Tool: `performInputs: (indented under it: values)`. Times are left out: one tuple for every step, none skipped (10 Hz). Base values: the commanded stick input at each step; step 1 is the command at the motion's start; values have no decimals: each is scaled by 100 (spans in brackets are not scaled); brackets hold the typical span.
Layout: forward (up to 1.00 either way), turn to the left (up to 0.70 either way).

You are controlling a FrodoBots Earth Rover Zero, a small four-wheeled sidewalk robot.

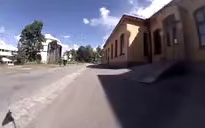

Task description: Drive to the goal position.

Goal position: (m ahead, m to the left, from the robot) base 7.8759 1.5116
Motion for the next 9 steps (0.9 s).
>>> performInputs:
  values:
    - [85, 34]
    - [85, 15]
    - [85, 0]
    - [85, 0]
    - [85, 0]
    - [85, 0]
    - [85, 0]
    - [85, 0]
    - [85, 0]
